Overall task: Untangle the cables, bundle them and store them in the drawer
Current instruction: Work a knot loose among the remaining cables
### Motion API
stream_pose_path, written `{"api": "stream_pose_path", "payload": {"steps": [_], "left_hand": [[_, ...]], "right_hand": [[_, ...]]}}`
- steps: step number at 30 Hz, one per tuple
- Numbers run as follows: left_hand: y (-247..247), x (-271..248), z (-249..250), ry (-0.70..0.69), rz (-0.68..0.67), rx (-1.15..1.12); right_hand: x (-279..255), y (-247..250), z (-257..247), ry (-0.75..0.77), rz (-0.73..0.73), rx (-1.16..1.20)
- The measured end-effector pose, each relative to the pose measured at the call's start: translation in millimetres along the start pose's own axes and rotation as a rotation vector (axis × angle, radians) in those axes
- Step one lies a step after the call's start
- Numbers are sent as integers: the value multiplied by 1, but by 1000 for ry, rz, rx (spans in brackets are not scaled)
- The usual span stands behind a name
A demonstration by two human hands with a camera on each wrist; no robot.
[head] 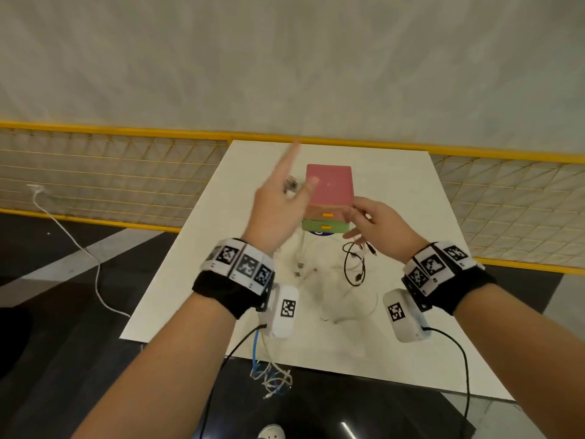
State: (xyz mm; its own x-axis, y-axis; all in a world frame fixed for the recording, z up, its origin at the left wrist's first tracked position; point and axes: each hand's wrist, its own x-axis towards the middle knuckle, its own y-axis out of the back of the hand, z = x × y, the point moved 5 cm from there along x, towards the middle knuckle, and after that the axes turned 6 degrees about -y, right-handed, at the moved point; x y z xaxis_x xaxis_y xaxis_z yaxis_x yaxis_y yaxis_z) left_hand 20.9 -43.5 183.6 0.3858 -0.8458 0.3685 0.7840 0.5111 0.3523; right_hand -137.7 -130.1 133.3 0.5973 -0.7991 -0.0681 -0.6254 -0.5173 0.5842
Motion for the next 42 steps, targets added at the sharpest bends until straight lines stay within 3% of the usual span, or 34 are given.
{"api": "stream_pose_path", "payload": {"steps": [3,6,9,13,18,21,25,27,30,34,36,38,42], "left_hand": [[-32,-10,-6,59,-199,49],[-34,-11,-2,69,-178,27],[-11,-5,12,4,11,-28],[31,6,8,19,332,-233],[45,4,-1,61,456,-202],[32,-1,-5,14,330,-34],[-27,-21,-13,19,-222,149],[-43,-25,-24,67,-337,195],[-38,-21,-25,13,-267,220],[-13,-15,-17,-71,-72,216],[0,-11,-12,-92,-5,184],[9,-8,-9,-100,44,159],[13,-4,-10,-84,37,173]], "right_hand": [[-2,2,-31,144,35,-12],[-3,4,-38,165,38,50],[-3,-1,-17,92,-27,122],[-6,-11,26,29,-82,67],[1,-10,31,-38,-74,-8],[2,-8,21,-28,-77,-32],[0,-16,-2,64,-75,-100],[-3,-19,-15,159,-40,-91],[-3,-22,-8,133,-39,-105],[8,-30,48,-230,-131,-56],[9,-31,67,-336,-157,-43],[11,-29,77,-356,-161,-37],[12,-13,60,-250,-21,-44]]}}
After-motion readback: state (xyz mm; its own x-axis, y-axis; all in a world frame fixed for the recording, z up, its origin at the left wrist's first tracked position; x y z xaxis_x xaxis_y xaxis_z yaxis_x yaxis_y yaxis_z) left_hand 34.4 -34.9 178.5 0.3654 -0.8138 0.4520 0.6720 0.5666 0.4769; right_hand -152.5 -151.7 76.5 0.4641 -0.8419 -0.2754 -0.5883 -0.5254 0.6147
